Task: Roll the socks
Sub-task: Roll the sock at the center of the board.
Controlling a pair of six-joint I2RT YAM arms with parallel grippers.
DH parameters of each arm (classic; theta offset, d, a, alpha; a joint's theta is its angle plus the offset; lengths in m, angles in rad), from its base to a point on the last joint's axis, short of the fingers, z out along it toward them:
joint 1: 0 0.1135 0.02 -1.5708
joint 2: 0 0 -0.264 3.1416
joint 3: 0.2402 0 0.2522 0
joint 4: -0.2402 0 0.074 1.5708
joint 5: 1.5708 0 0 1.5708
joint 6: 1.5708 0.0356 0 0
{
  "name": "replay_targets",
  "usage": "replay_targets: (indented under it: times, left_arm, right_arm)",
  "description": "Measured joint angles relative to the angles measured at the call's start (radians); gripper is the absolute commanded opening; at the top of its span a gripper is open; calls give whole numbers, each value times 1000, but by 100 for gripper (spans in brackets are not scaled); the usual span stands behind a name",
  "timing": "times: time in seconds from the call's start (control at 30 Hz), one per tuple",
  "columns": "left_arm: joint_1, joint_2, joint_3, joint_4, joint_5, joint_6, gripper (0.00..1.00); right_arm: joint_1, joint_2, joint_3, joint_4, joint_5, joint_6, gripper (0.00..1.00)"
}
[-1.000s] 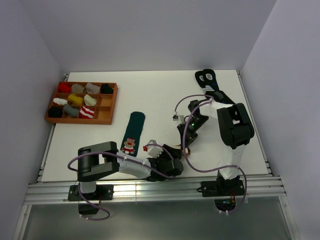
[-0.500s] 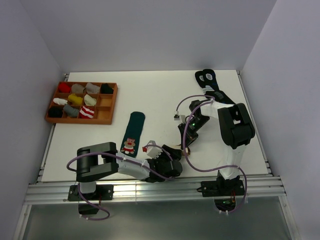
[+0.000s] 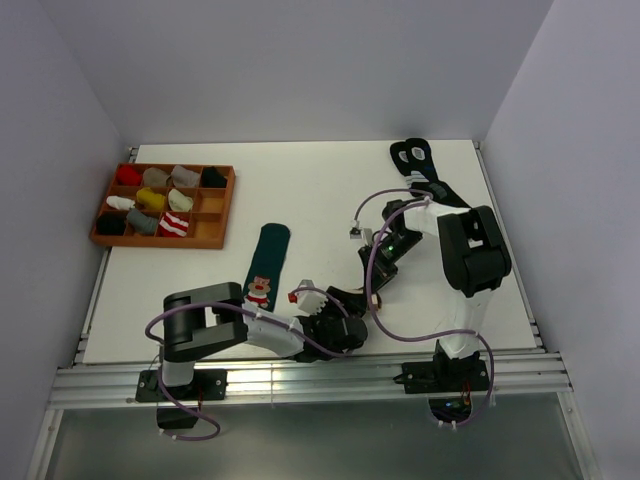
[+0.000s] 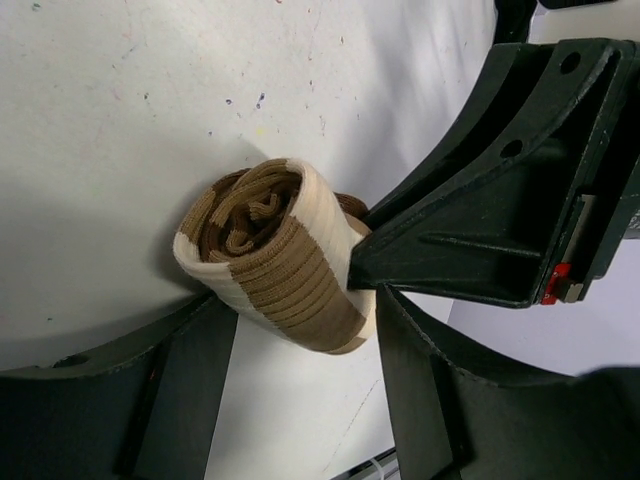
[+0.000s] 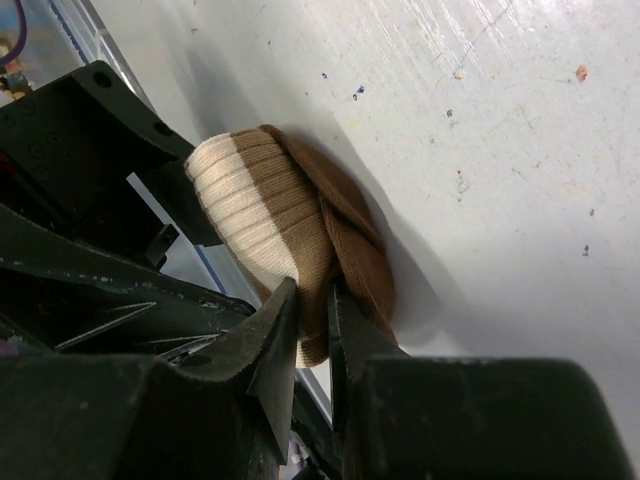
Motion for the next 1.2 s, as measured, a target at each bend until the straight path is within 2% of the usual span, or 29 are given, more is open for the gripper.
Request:
replay_targets:
  times: [0.2,0.53,0.7,1.03,1.2]
  left_arm:
    - [10,16,-6,53,9,-4,63]
    - [30,27,-16,105,23,-12,61]
    - [31,29,-34,132,27,-16,57]
    - [40,29,-48,159,40,-20,56]
    - [45,31,-49,163,43,-20,51]
  right_arm:
    - [-25,30,35,-56,-23,-79,0]
    - [-45,180,159,-270,-93,-314,0]
    - [-49,183,163,-297,-103,-383,0]
    - [-49,183,164,-298,-106,-420,0]
    - [-49,183,164,-296,-104,-423,0]
